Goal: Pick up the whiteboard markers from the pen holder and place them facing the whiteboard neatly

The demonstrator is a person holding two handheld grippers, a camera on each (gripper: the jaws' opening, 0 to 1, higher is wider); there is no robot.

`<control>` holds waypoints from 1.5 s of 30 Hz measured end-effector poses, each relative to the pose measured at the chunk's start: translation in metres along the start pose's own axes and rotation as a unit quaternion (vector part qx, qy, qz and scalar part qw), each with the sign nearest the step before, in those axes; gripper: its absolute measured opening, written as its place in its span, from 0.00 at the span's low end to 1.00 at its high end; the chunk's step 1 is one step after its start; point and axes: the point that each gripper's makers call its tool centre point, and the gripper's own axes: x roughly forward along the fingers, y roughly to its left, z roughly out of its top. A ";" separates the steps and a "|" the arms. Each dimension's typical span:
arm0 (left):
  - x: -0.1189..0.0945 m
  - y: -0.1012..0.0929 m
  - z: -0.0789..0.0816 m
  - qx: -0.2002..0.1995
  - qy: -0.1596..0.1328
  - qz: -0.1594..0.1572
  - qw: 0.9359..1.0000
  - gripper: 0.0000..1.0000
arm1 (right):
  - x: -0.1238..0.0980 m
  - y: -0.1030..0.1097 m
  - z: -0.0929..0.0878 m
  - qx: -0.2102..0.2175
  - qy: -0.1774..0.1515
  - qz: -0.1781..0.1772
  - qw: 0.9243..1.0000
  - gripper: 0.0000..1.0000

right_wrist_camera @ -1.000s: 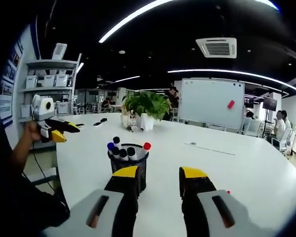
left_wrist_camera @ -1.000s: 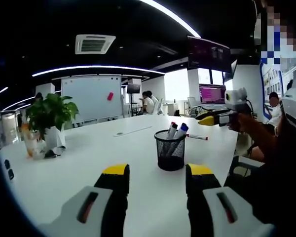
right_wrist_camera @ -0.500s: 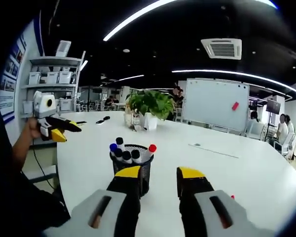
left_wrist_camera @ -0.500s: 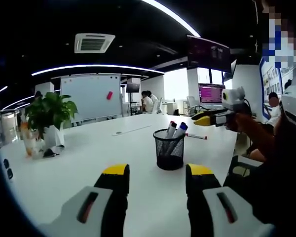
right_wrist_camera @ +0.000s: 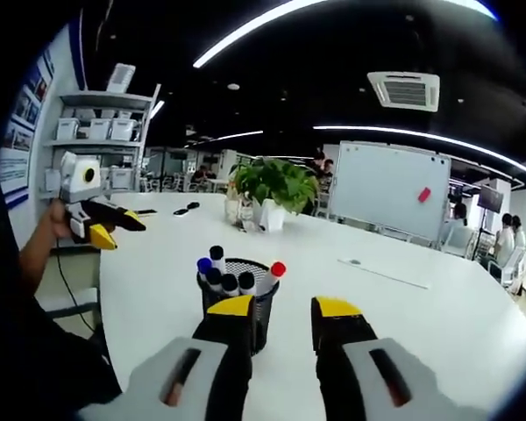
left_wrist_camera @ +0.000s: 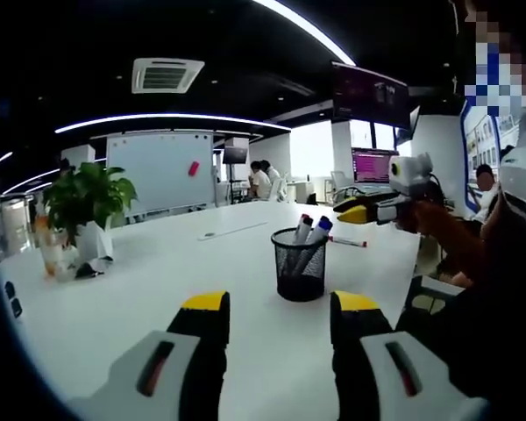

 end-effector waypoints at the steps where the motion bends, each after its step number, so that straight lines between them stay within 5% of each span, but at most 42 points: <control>1: 0.000 0.000 0.000 0.000 0.000 0.000 1.000 0.47 | 0.001 0.000 0.000 -0.003 0.001 0.001 1.000 0.27; 45: -0.003 0.004 -0.002 -0.001 0.000 0.005 1.000 0.47 | 0.031 0.034 0.000 -0.042 0.016 0.044 0.998 0.25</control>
